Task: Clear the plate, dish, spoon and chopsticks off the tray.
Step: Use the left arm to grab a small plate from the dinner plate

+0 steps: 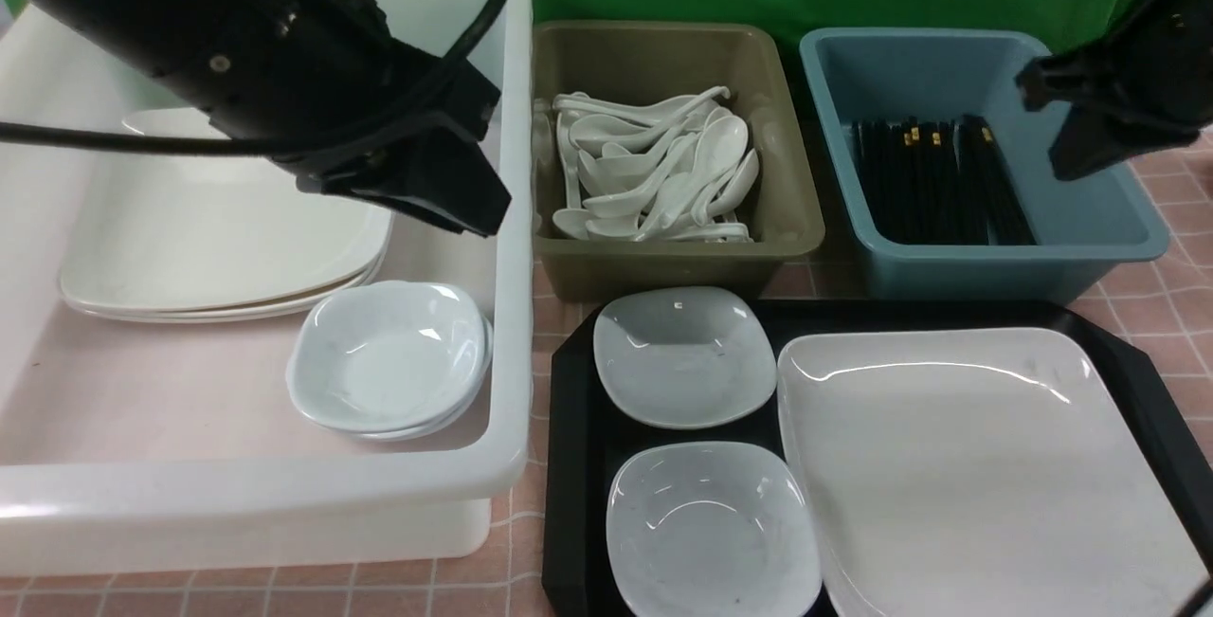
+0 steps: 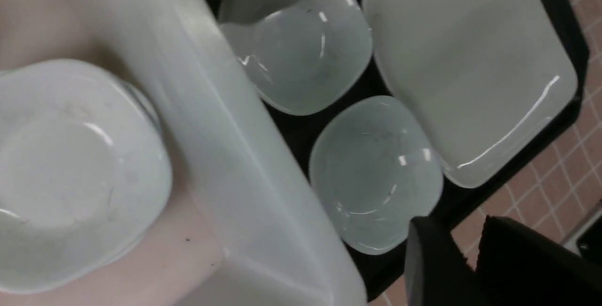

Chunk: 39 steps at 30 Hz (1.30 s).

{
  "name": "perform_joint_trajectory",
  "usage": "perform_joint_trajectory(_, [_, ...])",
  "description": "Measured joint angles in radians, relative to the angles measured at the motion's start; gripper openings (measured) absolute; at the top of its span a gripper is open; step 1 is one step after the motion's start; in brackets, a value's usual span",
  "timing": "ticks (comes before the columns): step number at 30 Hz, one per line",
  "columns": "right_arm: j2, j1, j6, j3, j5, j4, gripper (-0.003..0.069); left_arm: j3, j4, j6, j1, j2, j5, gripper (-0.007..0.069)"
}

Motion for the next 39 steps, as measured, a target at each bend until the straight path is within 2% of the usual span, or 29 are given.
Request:
perform_joint_trajectory(2, [-0.062,0.000,-0.031,0.041,0.051,0.016,0.0030,0.000,-0.004,0.000,-0.034,-0.025,0.001,0.0134])
perform_joint_trajectory(8, [-0.259,0.001,-0.052,0.242,0.058,0.035,0.0030,0.024,-0.011,0.000,-0.189,-0.089,0.002,0.0134])
perform_joint_trajectory(12, [-0.473,0.001,-0.077,0.475,0.033,0.114,0.0030,0.097,-0.008,-0.008,-0.340,-0.123,0.004,0.0134])
perform_joint_trajectory(17, [-0.707,0.001,-0.082,0.730,-0.017,0.140,0.0030,0.203,0.034,-0.015,-0.510,-0.120,-0.051,0.0127])
perform_joint_trajectory(20, [-0.853,0.001,-0.085,0.852,-0.022,0.141,0.0030,0.238,0.143,-0.088,-0.617,-0.088,-0.089,0.0069])
perform_joint_trajectory(21, [-0.897,0.001,-0.085,0.896,-0.025,0.142,0.0030,0.238,0.206,-0.145,-0.664,-0.063,-0.093,0.0043])
perform_joint_trajectory(22, [-0.914,0.001,-0.085,0.902,-0.025,0.142,0.0030,0.238,0.219,-0.154,-0.672,-0.058,-0.093,0.0038])
perform_joint_trajectory(23, [-0.985,0.001,-0.085,0.959,-0.032,0.142,0.0030,0.237,0.351,-0.234,-0.744,-0.006,-0.096,0.0006])
perform_joint_trajectory(26, [-1.065,0.001,-0.085,1.001,-0.043,0.144,0.0030,0.236,0.447,-0.280,-0.795,0.052,-0.106,-0.0005])
perform_joint_trajectory(28, [-1.107,0.001,-0.085,1.019,-0.047,0.143,0.0030,0.228,0.468,-0.297,-0.824,0.113,-0.127,-0.0005])
perform_joint_trajectory(32, [-1.142,0.001,-0.082,1.024,-0.047,0.145,0.0030,0.207,0.477,-0.299,-0.839,0.228,-0.185,0.0020])
perform_joint_trajectory(37, [-1.143,0.001,-0.081,1.027,-0.048,0.145,0.0030,0.198,0.571,-0.301,-0.839,0.303,-0.288,0.0122])
perform_joint_trajectory(39, [-1.143,0.001,-0.081,1.027,-0.049,0.145,0.0030,0.198,0.610,-0.303,-0.839,0.325,-0.342,0.0205])
